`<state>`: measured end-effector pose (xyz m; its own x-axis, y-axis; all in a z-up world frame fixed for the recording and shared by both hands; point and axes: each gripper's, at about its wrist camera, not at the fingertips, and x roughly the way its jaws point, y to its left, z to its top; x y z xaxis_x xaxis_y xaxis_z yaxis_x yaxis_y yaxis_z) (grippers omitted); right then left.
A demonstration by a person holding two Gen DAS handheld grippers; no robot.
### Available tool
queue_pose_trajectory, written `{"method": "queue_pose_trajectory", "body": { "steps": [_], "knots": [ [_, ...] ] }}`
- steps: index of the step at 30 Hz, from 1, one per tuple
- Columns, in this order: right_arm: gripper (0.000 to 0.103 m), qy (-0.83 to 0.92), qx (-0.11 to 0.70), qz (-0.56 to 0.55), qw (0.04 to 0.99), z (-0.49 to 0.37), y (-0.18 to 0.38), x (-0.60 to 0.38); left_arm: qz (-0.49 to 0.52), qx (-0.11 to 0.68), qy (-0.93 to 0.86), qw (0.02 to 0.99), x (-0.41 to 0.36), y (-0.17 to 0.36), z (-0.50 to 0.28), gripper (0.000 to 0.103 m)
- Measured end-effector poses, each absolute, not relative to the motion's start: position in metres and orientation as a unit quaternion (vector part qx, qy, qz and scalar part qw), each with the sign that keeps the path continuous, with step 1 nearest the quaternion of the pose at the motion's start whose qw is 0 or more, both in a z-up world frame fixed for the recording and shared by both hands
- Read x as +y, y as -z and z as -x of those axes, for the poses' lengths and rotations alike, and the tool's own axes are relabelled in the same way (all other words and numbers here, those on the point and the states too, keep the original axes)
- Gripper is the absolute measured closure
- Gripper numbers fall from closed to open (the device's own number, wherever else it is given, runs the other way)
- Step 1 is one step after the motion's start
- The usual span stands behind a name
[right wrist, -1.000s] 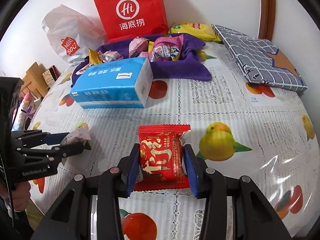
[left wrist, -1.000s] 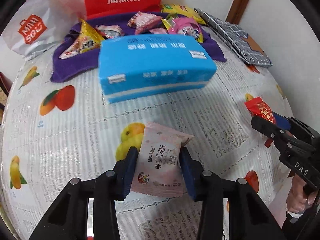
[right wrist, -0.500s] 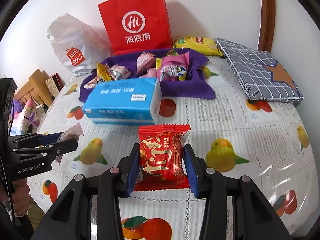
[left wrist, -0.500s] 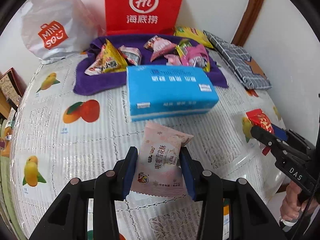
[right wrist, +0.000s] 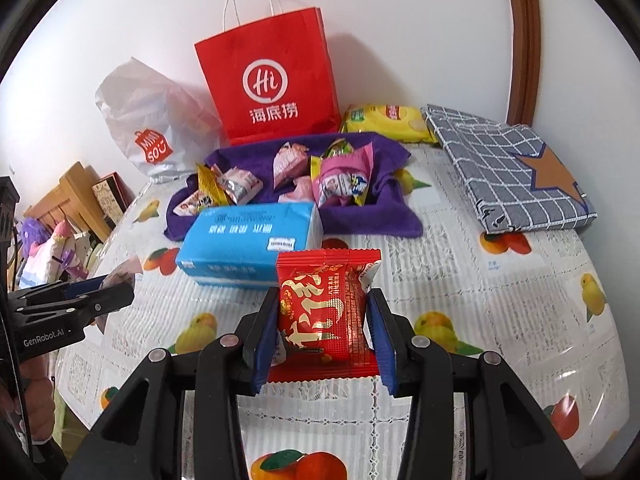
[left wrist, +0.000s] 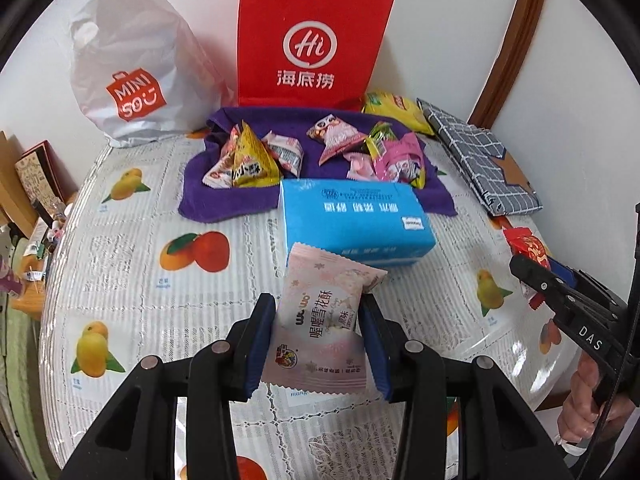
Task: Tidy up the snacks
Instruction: 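Carry the red candy packet and pink pastry packet with both tools over the towel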
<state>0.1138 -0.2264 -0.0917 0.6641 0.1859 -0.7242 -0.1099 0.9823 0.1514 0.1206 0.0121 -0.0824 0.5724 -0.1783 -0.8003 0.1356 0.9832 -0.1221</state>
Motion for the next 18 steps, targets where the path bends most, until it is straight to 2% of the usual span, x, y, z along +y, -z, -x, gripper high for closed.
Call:
{"method": "queue_pose_trajectory", "body": {
  "steps": [18],
  "knots": [
    [0.06, -0.072, 0.382, -0.053, 0.92, -0.121, 0.068, -0.233, 0.021, 0.437, 0.085, 0.895, 0.007, 0.057, -0.135, 0.062]
  ]
}}
